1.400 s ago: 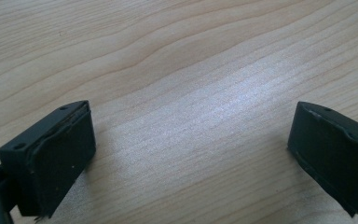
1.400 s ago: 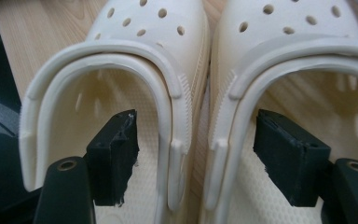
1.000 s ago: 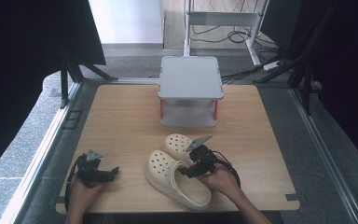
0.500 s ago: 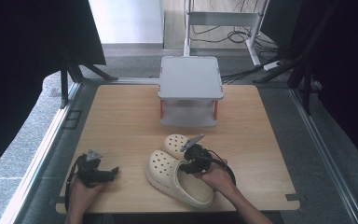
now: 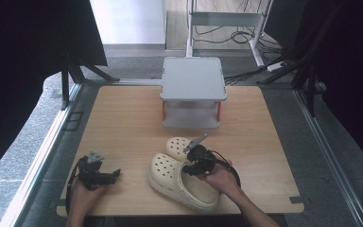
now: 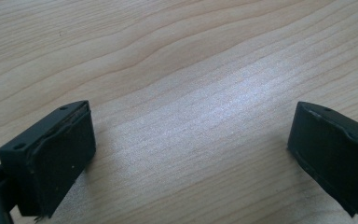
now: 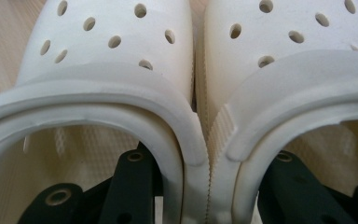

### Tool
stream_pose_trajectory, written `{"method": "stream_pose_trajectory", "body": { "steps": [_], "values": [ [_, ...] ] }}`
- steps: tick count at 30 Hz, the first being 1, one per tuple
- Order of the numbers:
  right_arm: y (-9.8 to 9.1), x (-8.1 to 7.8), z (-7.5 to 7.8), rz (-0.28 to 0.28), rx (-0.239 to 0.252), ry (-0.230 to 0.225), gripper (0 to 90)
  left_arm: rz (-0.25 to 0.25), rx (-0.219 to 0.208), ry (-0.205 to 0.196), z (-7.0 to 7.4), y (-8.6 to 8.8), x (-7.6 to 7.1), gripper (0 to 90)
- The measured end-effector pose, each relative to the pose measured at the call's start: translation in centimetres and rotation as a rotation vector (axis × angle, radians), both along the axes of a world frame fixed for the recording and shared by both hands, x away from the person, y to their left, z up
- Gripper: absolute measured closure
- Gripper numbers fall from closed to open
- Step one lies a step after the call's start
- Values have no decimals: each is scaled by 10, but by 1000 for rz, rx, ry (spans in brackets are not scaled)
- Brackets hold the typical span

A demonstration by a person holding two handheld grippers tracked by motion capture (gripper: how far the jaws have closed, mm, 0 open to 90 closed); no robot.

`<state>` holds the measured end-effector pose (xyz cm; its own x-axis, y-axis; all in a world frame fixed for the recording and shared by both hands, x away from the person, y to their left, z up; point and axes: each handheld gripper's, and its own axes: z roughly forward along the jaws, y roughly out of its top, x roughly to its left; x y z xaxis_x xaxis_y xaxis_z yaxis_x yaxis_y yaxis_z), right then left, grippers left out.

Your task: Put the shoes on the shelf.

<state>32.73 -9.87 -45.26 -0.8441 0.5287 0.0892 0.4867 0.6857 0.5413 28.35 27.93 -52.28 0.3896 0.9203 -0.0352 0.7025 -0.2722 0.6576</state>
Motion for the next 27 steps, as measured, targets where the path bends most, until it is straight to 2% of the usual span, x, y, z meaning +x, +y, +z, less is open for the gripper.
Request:
{"method": "stream_pose_trajectory", "body": {
  "steps": [11, 13, 27],
  "values": [
    [-10, -2, 33, -17, 29, -11, 663, -1, 1, 0, 0, 0, 0, 5],
    [-11, -2, 35, -16, 29, -10, 663, -1, 1, 0, 0, 0, 0, 5],
    [-30, 5, 75, -94, 28, -22, 663, -2, 3, 1, 0, 0, 0, 5]
  ]
}}
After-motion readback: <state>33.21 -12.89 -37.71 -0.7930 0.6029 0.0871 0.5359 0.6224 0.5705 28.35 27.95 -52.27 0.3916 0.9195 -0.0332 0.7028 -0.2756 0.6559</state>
